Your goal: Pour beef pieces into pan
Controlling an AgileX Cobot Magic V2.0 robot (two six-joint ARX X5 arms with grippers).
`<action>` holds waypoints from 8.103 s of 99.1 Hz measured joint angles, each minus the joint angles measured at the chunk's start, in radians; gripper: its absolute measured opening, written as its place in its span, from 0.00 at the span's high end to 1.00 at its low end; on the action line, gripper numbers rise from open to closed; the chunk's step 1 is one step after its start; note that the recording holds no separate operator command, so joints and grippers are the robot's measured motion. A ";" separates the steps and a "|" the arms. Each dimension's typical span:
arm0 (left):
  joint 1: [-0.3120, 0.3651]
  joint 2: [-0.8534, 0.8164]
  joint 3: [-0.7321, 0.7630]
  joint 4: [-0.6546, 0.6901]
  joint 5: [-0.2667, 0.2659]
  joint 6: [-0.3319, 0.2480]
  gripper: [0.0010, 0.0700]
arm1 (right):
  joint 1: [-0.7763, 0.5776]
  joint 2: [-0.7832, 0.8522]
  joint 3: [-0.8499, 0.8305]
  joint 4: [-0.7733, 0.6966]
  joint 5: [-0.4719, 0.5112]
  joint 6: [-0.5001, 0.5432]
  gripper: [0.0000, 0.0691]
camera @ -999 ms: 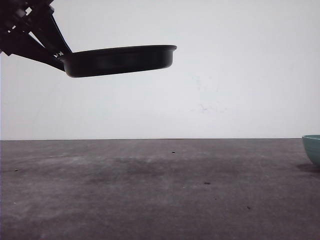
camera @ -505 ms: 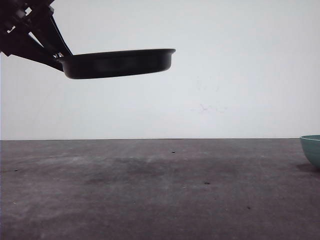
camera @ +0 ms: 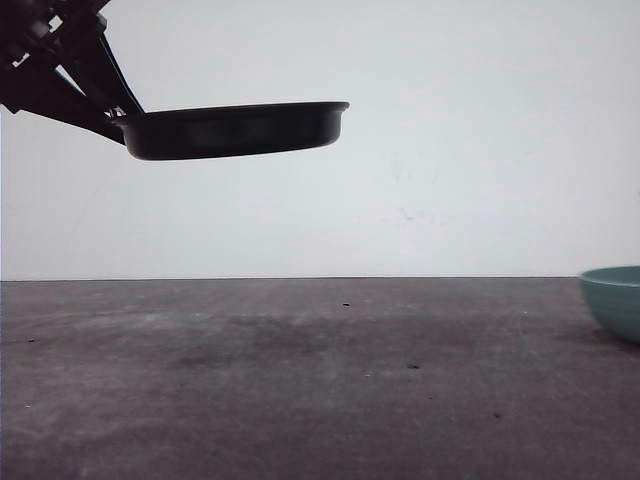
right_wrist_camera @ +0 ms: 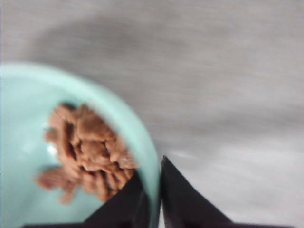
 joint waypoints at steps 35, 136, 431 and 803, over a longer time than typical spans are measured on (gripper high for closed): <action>-0.014 0.014 0.000 -0.076 -0.001 0.006 0.95 | 0.135 -0.205 -0.002 0.105 -0.154 0.065 0.98; -0.158 0.119 0.000 -0.090 0.031 0.003 0.95 | 1.165 -0.431 -0.002 0.275 0.883 0.131 0.98; 0.020 0.120 0.000 -0.098 0.127 0.026 0.95 | 1.266 -0.218 -0.003 1.127 0.908 -1.138 0.98; 0.094 0.197 0.003 -0.034 -0.055 0.107 0.01 | 0.288 -0.919 0.144 -0.213 0.049 0.009 0.98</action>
